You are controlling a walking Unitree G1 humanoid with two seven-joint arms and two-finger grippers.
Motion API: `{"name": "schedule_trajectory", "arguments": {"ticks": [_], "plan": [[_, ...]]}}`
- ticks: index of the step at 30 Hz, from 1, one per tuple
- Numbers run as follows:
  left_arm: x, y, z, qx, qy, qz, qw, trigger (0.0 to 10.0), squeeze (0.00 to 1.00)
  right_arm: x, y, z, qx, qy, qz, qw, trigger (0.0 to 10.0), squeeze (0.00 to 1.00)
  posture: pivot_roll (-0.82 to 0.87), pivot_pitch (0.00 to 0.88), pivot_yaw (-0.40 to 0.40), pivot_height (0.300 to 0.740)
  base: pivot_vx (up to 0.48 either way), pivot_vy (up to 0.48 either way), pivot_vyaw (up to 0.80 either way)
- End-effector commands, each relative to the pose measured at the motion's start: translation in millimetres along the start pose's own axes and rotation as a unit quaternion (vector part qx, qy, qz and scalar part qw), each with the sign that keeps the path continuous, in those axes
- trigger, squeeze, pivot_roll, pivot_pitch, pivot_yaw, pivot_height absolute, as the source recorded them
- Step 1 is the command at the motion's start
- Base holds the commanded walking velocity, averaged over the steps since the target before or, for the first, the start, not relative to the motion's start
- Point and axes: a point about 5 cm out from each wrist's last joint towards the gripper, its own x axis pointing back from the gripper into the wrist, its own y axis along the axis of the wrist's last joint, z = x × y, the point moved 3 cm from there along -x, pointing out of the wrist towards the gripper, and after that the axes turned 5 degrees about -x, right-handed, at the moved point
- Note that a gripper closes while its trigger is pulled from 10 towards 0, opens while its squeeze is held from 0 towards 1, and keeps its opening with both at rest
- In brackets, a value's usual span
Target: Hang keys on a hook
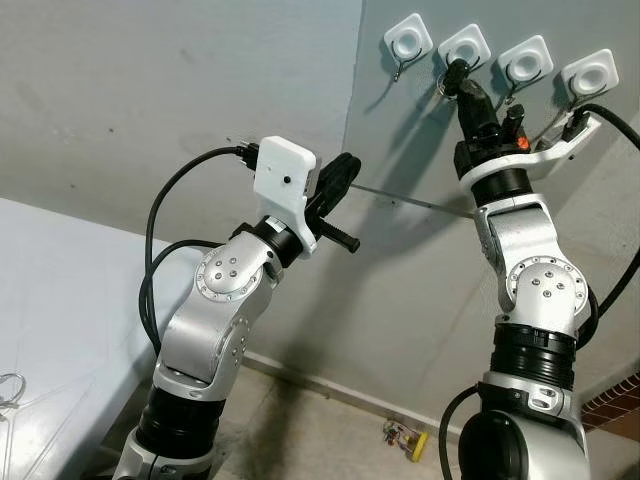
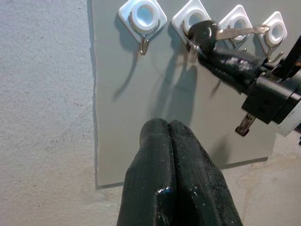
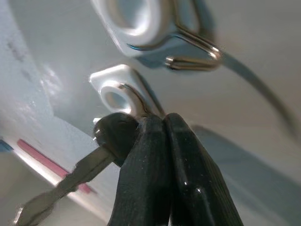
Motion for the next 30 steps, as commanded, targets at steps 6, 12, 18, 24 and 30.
{"name": "schedule_trajectory", "arguments": {"ticks": [6,12,18,24,30], "plan": [[1.1,10.1,2.4,-0.003,0.01,-0.013,1.0,10.0,0.0,1.3,-7.7,-17.5,0.032,-0.059,0.036,0.997,10.0,0.0,-0.01,0.073,-0.033,0.74,0.0,0.0,0.0],[2.3,10.4,4.8,0.001,0.016,-0.013,1.0,10.0,0.0,6.6,-9.1,-22.5,0.055,-0.066,0.041,0.996,10.0,0.0,-0.01,0.078,-0.034,0.74,0.0,0.0,0.0],[2.0,9.6,8.1,0.001,0.025,-0.012,1.0,10.0,0.0,14.4,-11.7,-17.3,0.233,-0.038,0.053,0.97,10.0,1.0,-0.01,0.079,-0.034,0.74,0.0,0.0,0.0],[2.9,4.7,10.5,-0.004,0.032,-0.005,0.999,10.0,0.0,25.9,-14.4,-18.8,0.339,-0.027,0.056,0.939,10.0,1.0,-0.02,0.073,-0.034,0.74,0.0,0.0,0.0],[5.5,-6.8,15.0,-0.005,0.047,0.011,0.999,10.0,0.0,41.2,-14.4,-31.5,0.387,-0.045,0.064,0.919,10.0,1.0,-0.02,0.066,-0.032,0.74,0.0,0.0,0.0]]}}
